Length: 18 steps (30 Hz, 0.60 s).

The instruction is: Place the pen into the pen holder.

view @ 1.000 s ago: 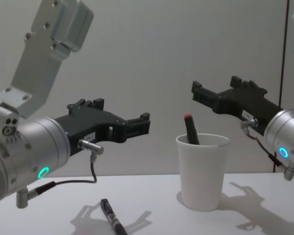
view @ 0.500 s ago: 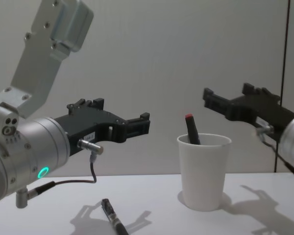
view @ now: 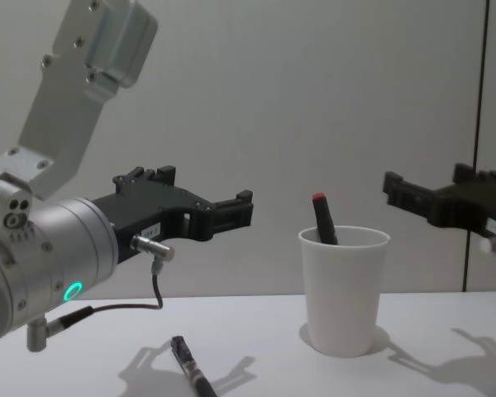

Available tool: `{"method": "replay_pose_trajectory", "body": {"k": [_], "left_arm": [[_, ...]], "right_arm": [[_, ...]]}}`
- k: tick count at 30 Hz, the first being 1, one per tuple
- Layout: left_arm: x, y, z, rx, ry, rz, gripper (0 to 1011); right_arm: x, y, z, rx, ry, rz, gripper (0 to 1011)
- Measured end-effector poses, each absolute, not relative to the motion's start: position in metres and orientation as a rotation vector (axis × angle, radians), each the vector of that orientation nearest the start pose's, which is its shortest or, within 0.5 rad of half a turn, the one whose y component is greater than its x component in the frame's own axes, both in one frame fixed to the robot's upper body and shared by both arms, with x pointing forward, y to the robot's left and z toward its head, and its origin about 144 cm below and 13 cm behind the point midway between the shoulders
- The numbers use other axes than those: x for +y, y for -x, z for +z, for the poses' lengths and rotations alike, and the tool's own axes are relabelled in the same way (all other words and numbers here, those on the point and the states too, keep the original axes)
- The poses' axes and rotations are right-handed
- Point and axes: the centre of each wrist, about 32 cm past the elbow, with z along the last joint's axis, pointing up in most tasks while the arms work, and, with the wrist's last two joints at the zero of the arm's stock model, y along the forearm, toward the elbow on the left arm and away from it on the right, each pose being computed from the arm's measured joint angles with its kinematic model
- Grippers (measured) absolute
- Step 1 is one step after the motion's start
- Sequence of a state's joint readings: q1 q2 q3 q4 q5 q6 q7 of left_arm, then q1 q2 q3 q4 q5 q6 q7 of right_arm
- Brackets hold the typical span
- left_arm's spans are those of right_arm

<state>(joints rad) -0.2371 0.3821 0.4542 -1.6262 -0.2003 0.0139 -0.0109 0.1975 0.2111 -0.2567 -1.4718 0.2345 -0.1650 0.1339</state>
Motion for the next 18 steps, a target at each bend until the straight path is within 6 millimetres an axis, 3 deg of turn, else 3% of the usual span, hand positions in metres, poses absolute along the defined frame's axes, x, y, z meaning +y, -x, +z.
{"method": "replay_pose_trajectory", "body": {"k": [18], "left_arm": [[0.198,-0.492,1.204,-0.268,-0.061,1.124,1001]], "right_arm": [[-0.234,-0.458,1.184,-0.094,-0.057,-1.228,1001]]}}
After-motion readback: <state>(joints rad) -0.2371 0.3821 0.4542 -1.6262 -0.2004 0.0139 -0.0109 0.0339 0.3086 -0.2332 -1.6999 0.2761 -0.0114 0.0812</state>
